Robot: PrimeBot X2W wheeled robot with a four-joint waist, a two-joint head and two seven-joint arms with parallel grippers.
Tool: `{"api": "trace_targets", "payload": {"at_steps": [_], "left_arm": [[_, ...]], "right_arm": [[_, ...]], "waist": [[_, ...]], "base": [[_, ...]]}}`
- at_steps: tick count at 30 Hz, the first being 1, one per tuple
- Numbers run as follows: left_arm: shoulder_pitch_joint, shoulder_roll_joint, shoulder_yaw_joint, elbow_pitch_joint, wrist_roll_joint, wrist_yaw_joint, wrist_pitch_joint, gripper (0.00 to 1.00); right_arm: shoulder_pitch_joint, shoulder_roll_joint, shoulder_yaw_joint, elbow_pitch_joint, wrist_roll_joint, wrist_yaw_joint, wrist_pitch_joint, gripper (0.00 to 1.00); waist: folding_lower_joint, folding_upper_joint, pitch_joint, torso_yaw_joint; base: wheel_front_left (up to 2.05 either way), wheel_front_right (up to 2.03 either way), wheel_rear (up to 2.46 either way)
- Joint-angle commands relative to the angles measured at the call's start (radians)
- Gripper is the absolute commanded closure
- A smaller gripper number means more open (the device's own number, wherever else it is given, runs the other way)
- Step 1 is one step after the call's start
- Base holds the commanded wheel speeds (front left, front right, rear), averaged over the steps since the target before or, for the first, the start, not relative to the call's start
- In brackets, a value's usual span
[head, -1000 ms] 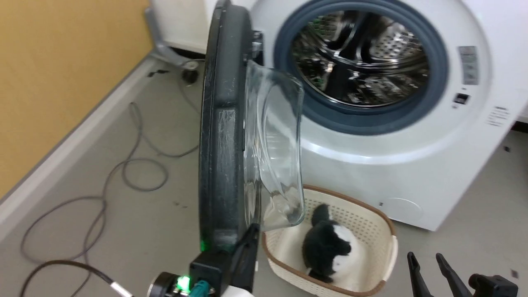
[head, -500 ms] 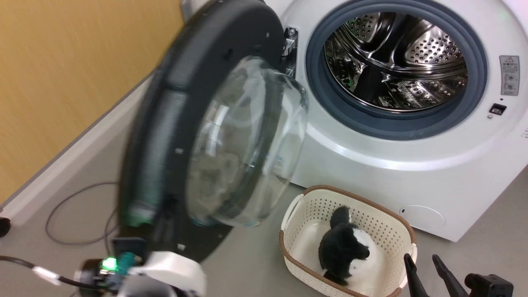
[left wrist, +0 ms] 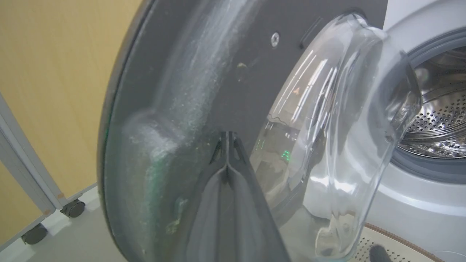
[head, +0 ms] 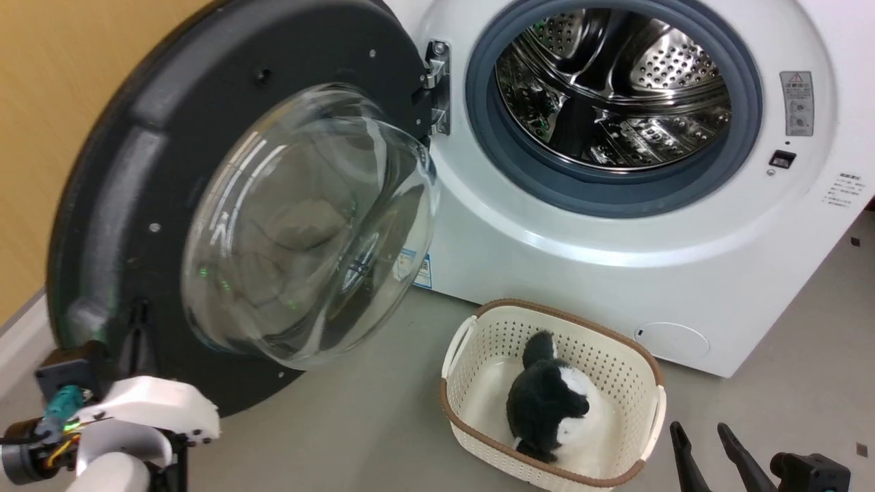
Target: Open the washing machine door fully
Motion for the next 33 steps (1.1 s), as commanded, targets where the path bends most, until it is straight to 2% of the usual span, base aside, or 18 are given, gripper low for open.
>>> {"api": "trace_targets", "payload": {"at_steps": [1, 4, 9, 16, 17, 20, 23, 24, 25, 33], "left_arm": [[-0.017, 0.002, 0.02, 0.027, -0.005, -0.014, -0.012, 1.0], [-0.017, -0.013, 0.041, 0.063, -0.002, -0.035, -0.02, 1.0], [0.015, -0.052, 0.049, 0.065, 0.03, -0.045, -0.026, 1.0], [0.129, -0.109, 0.061, -0.036, 0.086, -0.045, -0.026, 1.0], [0.174, -0.13, 0.066, -0.069, 0.108, -0.046, -0.027, 1.0], [0.231, -0.16, 0.062, -0.096, 0.145, -0.065, -0.027, 1.0], [0.269, -0.195, 0.056, -0.104, 0.18, -0.089, -0.027, 0.4], [0.282, -0.207, 0.052, -0.107, 0.193, -0.094, -0.027, 0.07], [0.293, -0.22, 0.052, -0.112, 0.205, -0.099, -0.027, 0.0], [0.314, -0.268, -0.008, -0.072, 0.289, -0.163, -0.027, 0.0]], "right_arm": [[-0.006, 0.003, -0.002, -0.004, -0.006, -0.001, 0.004, 0.0], [-0.008, 0.003, -0.004, -0.004, -0.005, -0.001, 0.004, 0.0], [-0.007, 0.003, -0.003, 0.002, -0.001, -0.001, -0.002, 0.0], [-0.008, 0.003, 0.004, 0.013, 0.007, -0.001, -0.016, 0.0], [-0.009, 0.003, 0.005, 0.018, 0.006, -0.001, -0.019, 0.0], [-0.011, 0.003, 0.006, 0.022, 0.003, -0.001, -0.026, 0.0], [-0.014, 0.003, 0.009, 0.022, -0.009, -0.001, -0.033, 0.0], [-0.015, 0.003, 0.011, 0.021, -0.014, -0.001, -0.034, 0.0], [-0.016, 0.003, 0.011, 0.02, -0.018, -0.001, -0.035, 0.0], [-0.016, 0.003, 0.004, -0.004, -0.055, -0.001, -0.043, 0.0]], "waist": [[0.0, 0.0, 0.004, -0.005], [0.0, 0.0, 0.004, -0.011], [0.0, 0.0, -0.007, -0.017], [0.0, 0.0, -0.024, -0.03], [0.0, 0.0, -0.03, -0.034], [0.0, 0.0, -0.036, -0.039], [0.0, 0.0, -0.043, -0.045], [0.0, 0.0, -0.047, -0.05], [0.0, 0.0, -0.049, -0.054], [0.0, 0.0, -0.068, -0.098]], "base": [[0.0, 0.0, 0.0], [0.0, 0.0, 0.0], [0.0, 0.0, 0.0], [0.0, 0.0, 0.0], [0.0, 0.0, 0.0], [0.0, 0.0, 0.0], [0.0, 0.0, 0.0], [0.0, 0.0, 0.0], [0.0, 0.0, 0.0], [0.0, 0.0, 0.0]]}}
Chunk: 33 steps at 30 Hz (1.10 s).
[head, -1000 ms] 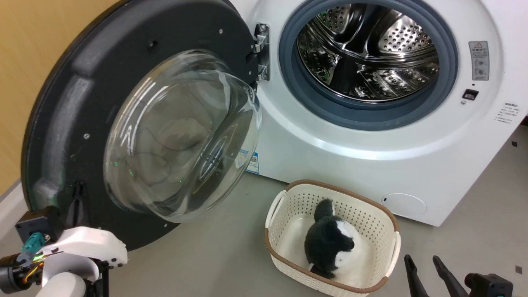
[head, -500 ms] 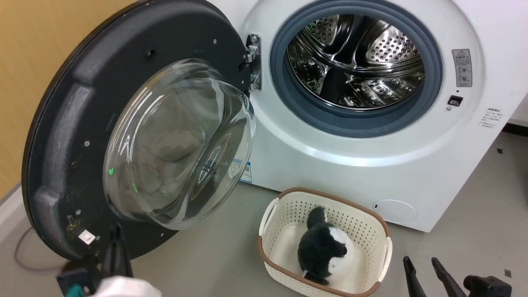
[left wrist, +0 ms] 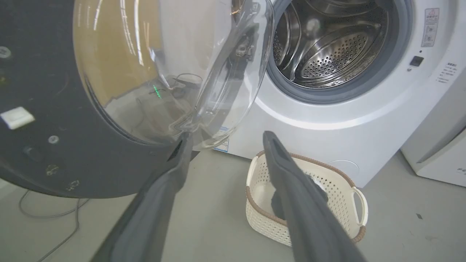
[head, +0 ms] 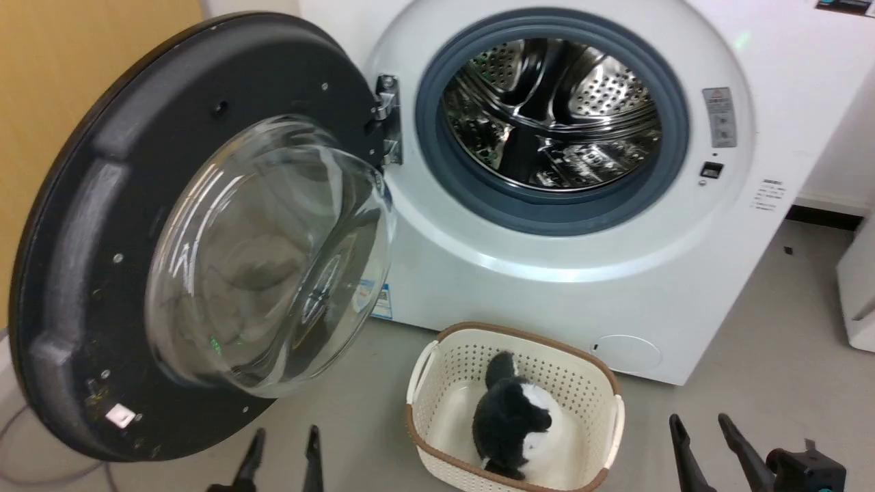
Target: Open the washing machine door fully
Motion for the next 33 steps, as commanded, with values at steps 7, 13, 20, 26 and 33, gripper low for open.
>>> {"api": "trace_targets", "payload": {"at_steps": [7, 13, 20, 26, 33], "left_arm": [[-0.079, -0.002, -0.056, 0.071, 0.054, -0.049, -0.005, 0.0], [-0.15, -0.002, -0.06, 0.122, 0.069, -0.079, -0.005, 0.0], [-0.195, -0.002, -0.034, 0.161, 0.087, -0.101, -0.005, 0.0], [-0.214, -0.003, -0.014, 0.184, 0.097, -0.121, -0.005, 0.0], [-0.211, -0.014, 0.006, 0.2, 0.096, -0.141, -0.005, 0.0]], "right_arm": [[-0.006, 0.003, -0.021, -0.057, -0.094, -0.001, -0.008, 0.0], [-0.001, 0.003, -0.026, -0.09, -0.135, -0.001, 0.013, 0.0], [0.006, 0.003, -0.033, -0.108, -0.155, -0.001, 0.032, 0.0], [0.012, 0.003, -0.037, -0.114, -0.154, -0.001, 0.036, 0.0], [0.01, 0.003, -0.039, -0.111, -0.147, -0.001, 0.037, 0.0]], "waist": [[0.0, 0.0, -0.007, -0.076], [0.0, 0.0, 0.001, -0.143], [0.0, 0.0, 0.012, -0.2], [0.0, 0.0, 0.018, -0.225], [0.0, 0.0, 0.018, -0.238]], "base": [[0.0, 0.0, 0.0], [0.0, 0.0, 0.0], [0.0, 0.0, 0.0], [0.0, 0.0, 0.0], [0.0, 0.0, 0.0]]}}
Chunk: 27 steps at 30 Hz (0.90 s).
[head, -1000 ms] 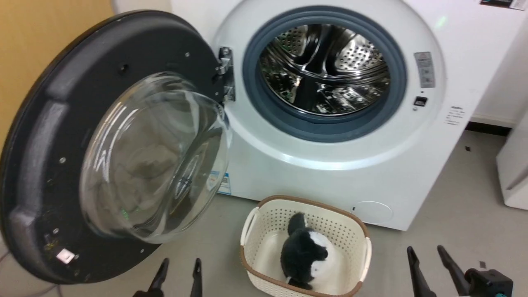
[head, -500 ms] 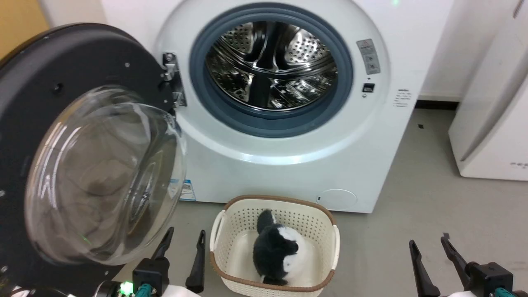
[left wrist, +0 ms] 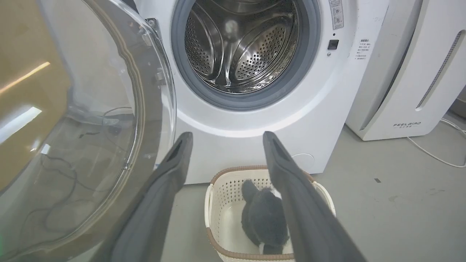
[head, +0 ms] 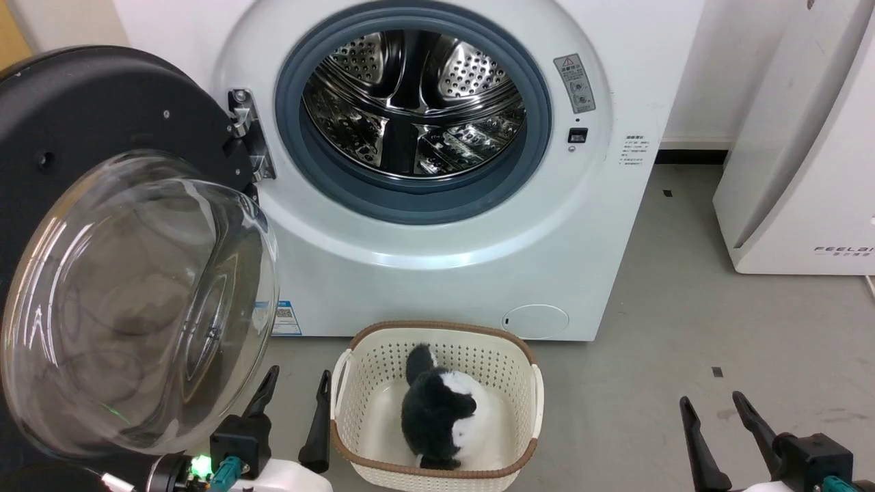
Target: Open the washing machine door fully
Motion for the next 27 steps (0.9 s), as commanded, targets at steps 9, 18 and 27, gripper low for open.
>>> {"api": "trace_targets", "payload": {"at_steps": [9, 18, 27], "left_arm": [[0.003, -0.017, 0.017, -0.009, 0.014, -0.009, 0.012, 1.0], [0.007, -0.033, 0.044, -0.026, 0.038, -0.023, 0.03, 1.0], [0.011, -0.048, 0.07, -0.043, 0.062, -0.036, 0.048, 1.0]], "right_arm": [[-0.006, 0.0, 0.003, -0.001, -0.003, 0.0, 0.003, 1.0], [-0.016, 0.0, 0.008, -0.004, -0.008, 0.0, 0.008, 1.0], [-0.026, 0.0, 0.013, -0.006, -0.013, 0.0, 0.013, 1.0]], "waist": [[0.0, -0.0001, 0.002, -0.002], [0.0, -0.0001, 0.004, -0.003], [0.0, -0.0001, 0.007, -0.004]], "base": [[0.0, 0.0, 0.0], [0.0, 0.0, 0.0], [0.0, 0.0, 0.0]]}}
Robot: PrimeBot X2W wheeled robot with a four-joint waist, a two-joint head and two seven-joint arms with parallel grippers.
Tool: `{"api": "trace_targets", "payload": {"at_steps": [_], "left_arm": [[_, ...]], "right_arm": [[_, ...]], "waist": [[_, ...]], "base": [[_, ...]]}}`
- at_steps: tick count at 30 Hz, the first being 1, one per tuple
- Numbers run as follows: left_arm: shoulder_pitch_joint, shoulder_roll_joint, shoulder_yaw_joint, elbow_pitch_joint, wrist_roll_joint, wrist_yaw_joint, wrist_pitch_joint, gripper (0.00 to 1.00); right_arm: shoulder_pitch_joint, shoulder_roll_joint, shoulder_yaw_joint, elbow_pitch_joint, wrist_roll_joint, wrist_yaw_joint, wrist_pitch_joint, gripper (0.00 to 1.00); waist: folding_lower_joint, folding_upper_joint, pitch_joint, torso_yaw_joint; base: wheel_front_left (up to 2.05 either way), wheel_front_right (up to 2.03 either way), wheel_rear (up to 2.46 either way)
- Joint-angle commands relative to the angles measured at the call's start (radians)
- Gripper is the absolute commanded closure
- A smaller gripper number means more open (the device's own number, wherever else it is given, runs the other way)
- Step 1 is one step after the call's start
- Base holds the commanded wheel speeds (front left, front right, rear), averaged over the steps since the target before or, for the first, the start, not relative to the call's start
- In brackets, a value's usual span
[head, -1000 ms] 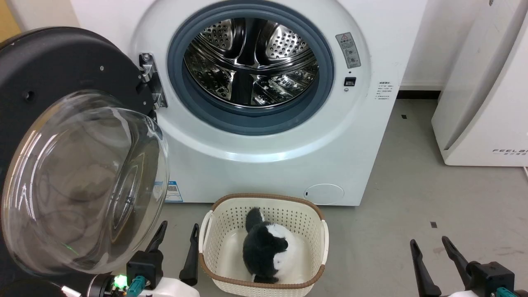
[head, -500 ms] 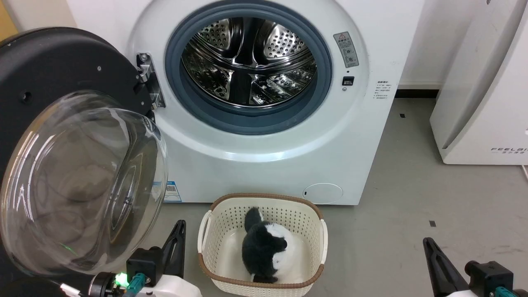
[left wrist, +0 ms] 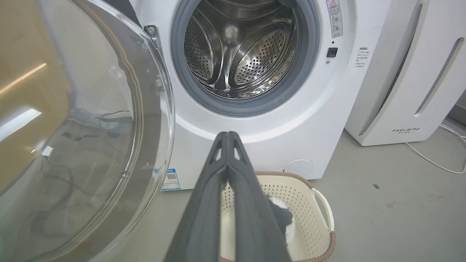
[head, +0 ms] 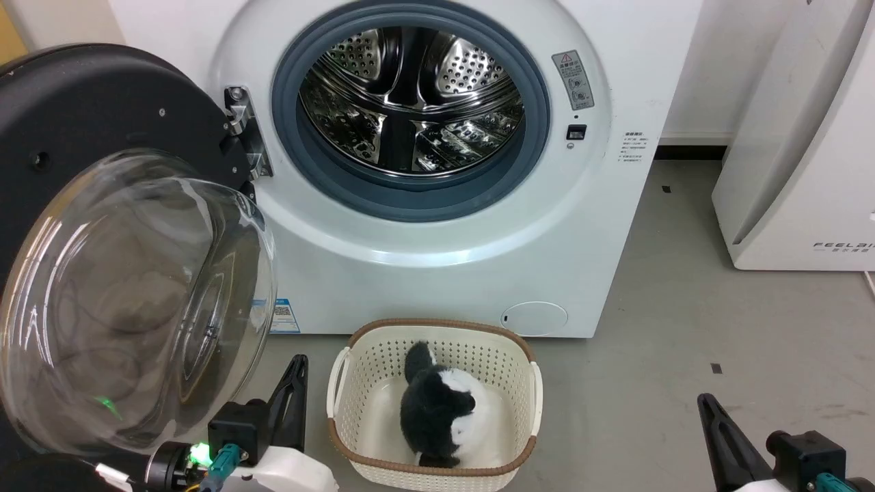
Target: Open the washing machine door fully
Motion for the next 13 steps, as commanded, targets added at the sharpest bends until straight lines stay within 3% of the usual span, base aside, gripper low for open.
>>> {"api": "trace_targets", "payload": {"at_steps": [1, 13], "left_arm": [[0.011, -0.007, 0.01, -0.009, 0.015, -0.008, 0.006, 1.0], [0.016, -0.026, 0.043, -0.029, 0.045, -0.024, 0.028, 1.0]], "right_arm": [[-0.023, 0.001, 0.003, -0.006, -0.01, 0.0, 0.001, 1.0], [-0.035, 0.001, 0.009, -0.01, -0.016, 0.0, 0.007, 1.0]], "waist": [[0.0, 0.0, 0.001, 0.0], [0.0, 0.0, 0.004, -0.001]], "base": [[0.0, 0.0, 0.0], [0.0, 0.0, 0.0]]}}
